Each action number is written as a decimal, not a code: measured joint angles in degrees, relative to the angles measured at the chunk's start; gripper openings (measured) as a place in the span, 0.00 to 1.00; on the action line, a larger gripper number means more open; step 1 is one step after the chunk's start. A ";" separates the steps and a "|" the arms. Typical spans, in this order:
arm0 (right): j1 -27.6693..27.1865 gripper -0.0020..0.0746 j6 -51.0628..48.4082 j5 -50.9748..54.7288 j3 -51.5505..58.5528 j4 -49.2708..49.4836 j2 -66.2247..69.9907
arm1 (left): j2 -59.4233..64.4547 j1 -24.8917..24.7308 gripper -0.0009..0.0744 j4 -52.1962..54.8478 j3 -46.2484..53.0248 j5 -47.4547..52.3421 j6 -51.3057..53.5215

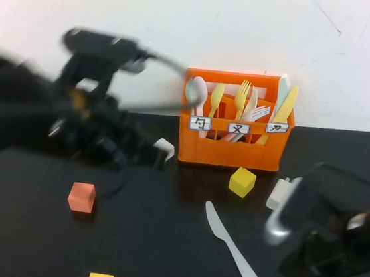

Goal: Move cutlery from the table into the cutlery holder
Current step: Pick up the knife

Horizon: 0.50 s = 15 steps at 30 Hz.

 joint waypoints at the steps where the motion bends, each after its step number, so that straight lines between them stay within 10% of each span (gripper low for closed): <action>1: 1.26 0.02 2.18 -0.11 -0.87 -2.49 1.51 | -1.92 0.00 0.01 0.59 2.07 -0.13 -0.42; 15: 10.68 0.02 16.87 -0.29 -10.33 -20.17 15.46 | -26.30 0.00 0.01 3.04 23.34 -2.96 -7.00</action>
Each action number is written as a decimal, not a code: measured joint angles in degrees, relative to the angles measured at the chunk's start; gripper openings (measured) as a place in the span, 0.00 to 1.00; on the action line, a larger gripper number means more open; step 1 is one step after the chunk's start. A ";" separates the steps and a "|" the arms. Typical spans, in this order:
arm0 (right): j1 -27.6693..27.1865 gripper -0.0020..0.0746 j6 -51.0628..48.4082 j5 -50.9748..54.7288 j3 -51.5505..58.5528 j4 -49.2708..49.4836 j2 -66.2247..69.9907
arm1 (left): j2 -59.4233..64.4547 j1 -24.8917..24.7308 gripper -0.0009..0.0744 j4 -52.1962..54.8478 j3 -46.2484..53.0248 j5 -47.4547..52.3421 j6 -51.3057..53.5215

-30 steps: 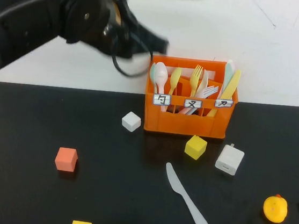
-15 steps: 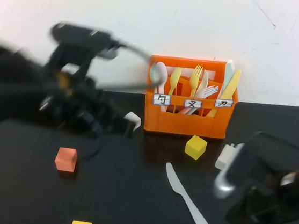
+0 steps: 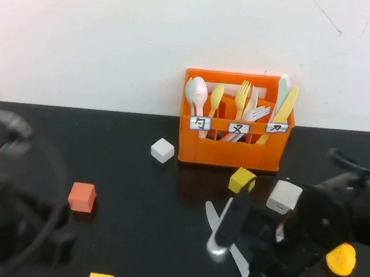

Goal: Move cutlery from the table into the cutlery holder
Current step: Pick up the knife

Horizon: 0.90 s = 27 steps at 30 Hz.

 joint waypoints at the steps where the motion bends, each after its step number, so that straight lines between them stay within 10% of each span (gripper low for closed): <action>1: 0.29 0.02 0.76 0.44 -0.84 -0.57 1.11 | -2.11 0.00 0.01 0.16 1.68 0.00 -0.32; 10: 0.53 0.05 9.87 1.03 -7.74 -1.85 6.49 | -13.39 0.00 0.01 6.00 11.64 -0.36 -5.36; 19: 0.63 0.48 14.03 -1.25 -10.83 -1.47 10.95 | -13.76 0.00 0.01 6.22 14.14 -1.72 -9.09; 27: 0.63 0.52 18.25 -1.94 -10.87 -4.91 14.80 | -13.76 0.00 0.01 6.08 14.14 -1.85 -9.58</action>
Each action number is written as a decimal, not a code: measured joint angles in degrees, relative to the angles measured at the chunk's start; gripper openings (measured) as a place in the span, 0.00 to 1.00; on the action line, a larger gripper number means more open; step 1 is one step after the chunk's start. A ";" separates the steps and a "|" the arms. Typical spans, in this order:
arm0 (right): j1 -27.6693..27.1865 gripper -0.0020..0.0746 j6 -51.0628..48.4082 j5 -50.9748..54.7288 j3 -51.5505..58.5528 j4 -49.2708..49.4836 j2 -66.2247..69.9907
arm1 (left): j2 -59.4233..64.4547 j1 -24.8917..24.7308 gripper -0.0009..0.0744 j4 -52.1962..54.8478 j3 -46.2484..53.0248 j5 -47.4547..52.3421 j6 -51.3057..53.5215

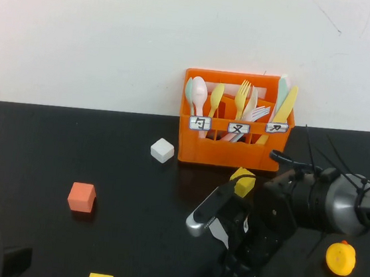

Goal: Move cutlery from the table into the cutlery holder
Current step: Pick up the knife

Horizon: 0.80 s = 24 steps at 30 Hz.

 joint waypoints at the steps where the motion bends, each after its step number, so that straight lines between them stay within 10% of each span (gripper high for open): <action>1: 0.00 0.53 0.25 0.00 0.00 -0.30 0.00 | 0.00 0.00 0.01 0.00 0.00 -0.14 0.00; 24: 0.00 0.68 12.07 2.12 -2.98 -4.94 2.10 | 0.00 0.00 0.01 0.00 0.00 -0.38 0.00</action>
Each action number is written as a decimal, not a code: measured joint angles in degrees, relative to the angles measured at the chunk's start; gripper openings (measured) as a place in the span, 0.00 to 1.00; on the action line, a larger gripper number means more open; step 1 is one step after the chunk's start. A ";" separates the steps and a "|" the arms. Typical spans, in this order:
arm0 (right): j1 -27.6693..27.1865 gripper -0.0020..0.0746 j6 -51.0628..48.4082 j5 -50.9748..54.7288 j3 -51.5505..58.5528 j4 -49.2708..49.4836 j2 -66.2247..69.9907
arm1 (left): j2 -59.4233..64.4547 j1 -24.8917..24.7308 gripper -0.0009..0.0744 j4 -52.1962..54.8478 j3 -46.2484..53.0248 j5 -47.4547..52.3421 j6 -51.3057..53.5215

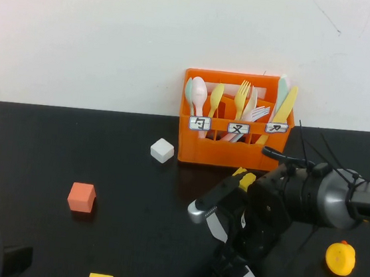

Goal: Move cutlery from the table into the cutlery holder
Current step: Pick up the knife

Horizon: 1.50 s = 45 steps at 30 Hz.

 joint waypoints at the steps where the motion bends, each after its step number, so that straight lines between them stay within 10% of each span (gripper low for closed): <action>1: 0.00 0.67 0.00 0.21 0.00 0.00 0.00 | 0.00 0.00 0.01 0.00 0.00 0.00 0.00; 8: 0.12 0.53 0.21 1.05 0.00 0.11 0.09 | 0.00 0.00 0.01 -0.11 0.00 -0.09 0.00; 13: 0.12 0.24 0.21 1.42 -0.10 -0.39 0.09 | 0.00 0.00 0.01 -0.31 0.00 -0.31 0.00; 45: 0.12 0.24 2.56 -5.49 0.22 4.69 -11.20 | 0.00 0.00 0.01 -1.37 0.00 -0.97 0.00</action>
